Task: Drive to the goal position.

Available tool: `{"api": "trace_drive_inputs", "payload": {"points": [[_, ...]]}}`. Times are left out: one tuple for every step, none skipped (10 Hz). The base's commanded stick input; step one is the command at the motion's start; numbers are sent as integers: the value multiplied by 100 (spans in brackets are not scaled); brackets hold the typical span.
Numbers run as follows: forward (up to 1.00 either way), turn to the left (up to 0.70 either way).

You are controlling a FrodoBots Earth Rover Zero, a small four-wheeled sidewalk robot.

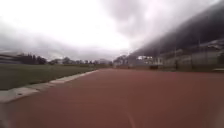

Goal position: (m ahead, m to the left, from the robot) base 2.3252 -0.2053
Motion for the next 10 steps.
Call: {"api": "trace_drive_inputs", "payload": {"points": [[70,0],[70,0],[70,0],[70,0],[70,0],[0,0],[0,0],[0,0],[0,0],[0,0]]}}
